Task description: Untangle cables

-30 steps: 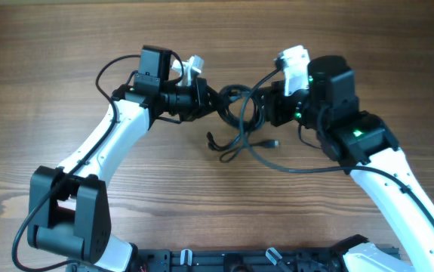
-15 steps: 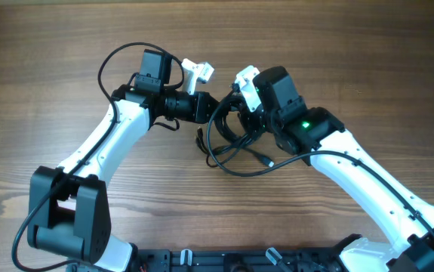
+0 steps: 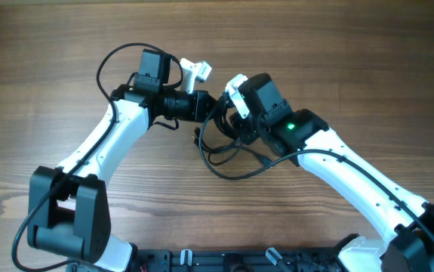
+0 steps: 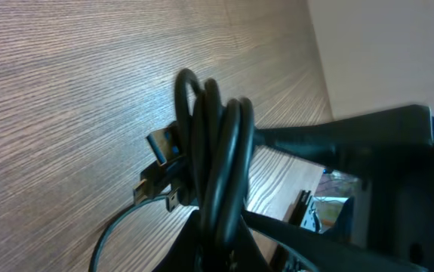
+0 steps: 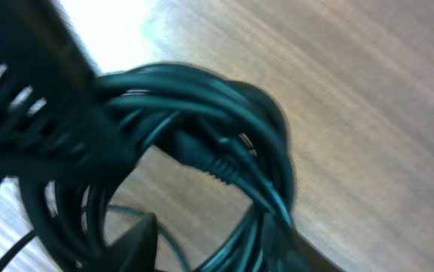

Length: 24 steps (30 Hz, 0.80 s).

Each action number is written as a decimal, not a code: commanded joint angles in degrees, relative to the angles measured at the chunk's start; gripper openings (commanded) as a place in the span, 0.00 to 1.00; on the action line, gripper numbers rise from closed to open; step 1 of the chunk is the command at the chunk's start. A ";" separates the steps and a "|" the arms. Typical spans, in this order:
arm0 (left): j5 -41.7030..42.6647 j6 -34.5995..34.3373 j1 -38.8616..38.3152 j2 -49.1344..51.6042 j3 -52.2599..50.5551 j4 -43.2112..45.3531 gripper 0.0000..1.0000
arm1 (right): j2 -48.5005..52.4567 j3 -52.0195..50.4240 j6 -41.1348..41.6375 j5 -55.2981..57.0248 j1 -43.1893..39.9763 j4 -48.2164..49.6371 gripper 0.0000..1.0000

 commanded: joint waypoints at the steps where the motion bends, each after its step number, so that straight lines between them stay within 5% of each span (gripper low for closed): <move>1: 5.42 -2.14 0.37 -0.61 0.74 -2.91 0.04 | 0.92 0.85 -0.07 4.79 -0.26 2.60 0.54; 14: 12.94 -15.43 6.54 -0.61 0.74 -4.17 0.04 | 1.29 0.79 1.33 2.47 -0.24 1.49 0.56; 24: 12.90 -15.39 6.47 -0.61 0.74 -4.63 0.04 | 1.18 1.05 11.32 -1.14 -0.26 6.27 0.18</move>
